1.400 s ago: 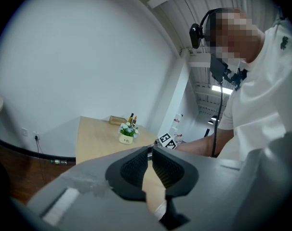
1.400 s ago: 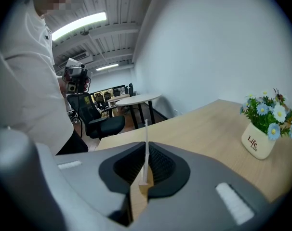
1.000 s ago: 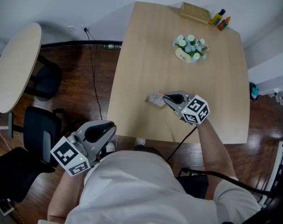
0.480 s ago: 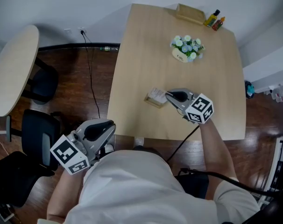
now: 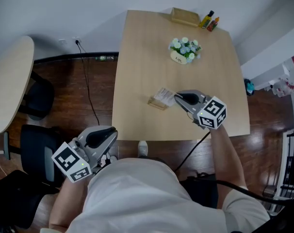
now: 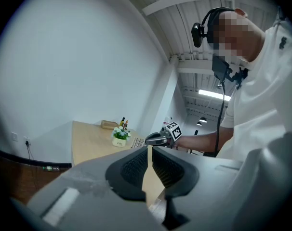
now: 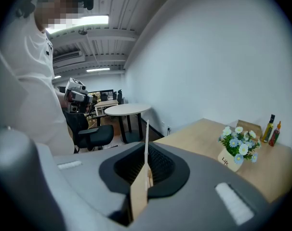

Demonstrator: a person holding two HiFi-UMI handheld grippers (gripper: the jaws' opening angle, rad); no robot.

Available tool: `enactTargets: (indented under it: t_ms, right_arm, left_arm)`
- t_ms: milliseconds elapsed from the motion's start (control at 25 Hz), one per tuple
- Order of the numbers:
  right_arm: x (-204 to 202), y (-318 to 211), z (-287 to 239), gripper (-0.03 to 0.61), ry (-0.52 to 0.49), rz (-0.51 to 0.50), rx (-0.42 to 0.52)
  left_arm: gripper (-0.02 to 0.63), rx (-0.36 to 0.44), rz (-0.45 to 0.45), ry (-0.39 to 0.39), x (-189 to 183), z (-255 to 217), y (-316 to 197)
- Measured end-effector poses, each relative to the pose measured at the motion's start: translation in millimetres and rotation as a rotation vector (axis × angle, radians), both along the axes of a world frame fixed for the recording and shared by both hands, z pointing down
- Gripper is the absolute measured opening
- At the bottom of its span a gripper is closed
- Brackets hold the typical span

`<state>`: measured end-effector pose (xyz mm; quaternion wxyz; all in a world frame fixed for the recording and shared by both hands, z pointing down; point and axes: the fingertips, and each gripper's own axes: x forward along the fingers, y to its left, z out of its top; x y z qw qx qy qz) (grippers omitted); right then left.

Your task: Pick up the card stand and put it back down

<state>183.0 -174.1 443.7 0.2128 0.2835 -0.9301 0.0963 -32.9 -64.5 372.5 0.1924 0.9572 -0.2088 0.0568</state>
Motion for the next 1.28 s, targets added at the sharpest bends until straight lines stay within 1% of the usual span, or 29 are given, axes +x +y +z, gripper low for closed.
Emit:
enactTargets:
  t_ms: [360,600,960,1120,1280]
  right_arm:
    - [-25.7,57.9,-40.6,0.02,0.017,0.069,0.015]
    - [-55.6,105.8,-57.3,0.02,-0.002,0.124,0.008]
    - [-109.7,180.7,-70.4,0.02,-0.031,0.133,-0.033]
    - [-133.2,206.5,-71.9,0.02,-0.04,0.128,-0.041]
    - [-151.5,226.2,-70.7,0.02,-0.042,0.121,-0.054]
  left_arm:
    - [0.026,0.033,0.049,0.016,-46.3,-5.5,19.8]
    - [0.026,0.039,0.077,0.028,-85.6,-4.1,39.1]
    - [0.026,0.048,0.179,0.024,-113.8,4.0,74.1]
    - [0.026,0.049,0.222,0.014,-125.0,9.8,88.9]
    - [0.02,0.045,0.244,0.009,-133.5,15.0,97.2]
